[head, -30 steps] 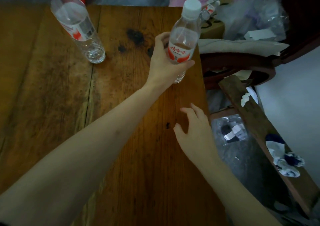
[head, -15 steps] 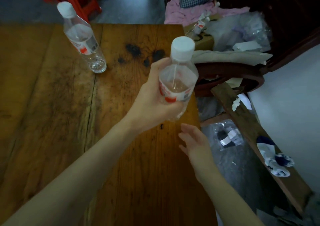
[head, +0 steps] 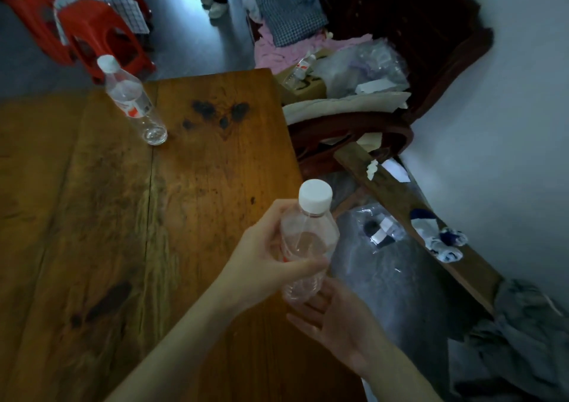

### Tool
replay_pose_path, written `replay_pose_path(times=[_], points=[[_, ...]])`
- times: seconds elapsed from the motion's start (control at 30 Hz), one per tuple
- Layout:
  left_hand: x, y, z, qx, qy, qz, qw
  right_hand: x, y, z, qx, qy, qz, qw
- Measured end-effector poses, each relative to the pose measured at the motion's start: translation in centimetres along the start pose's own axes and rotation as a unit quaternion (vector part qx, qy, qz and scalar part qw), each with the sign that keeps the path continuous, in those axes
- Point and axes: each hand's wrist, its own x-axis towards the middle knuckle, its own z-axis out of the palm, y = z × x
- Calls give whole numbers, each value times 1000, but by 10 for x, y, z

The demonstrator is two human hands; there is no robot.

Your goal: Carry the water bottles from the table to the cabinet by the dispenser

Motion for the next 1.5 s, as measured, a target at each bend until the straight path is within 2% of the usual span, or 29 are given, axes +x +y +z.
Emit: replay_pose_path(times=[0.23,0.43,0.9,1.07,1.23,1.5], points=[[-35,38,46,64,-70,30,995,-67,28,-52,46,-13,-30,998],[-59,61,64,93,-146,92,981,-106,63,-75,109,4,-59,992],[-122,97,73,88,-354,188,912,-189,186,-55,293,25,-221,930],[-162,117,101,44,-445,200,872,-229,237,-54,354,67,-270,893],[-219,128,134,15,-536,217,816,-272,304,-56,406,102,-312,853],[-361,120,165,8,-682,225,696,-335,466,-38,501,153,-383,761]])
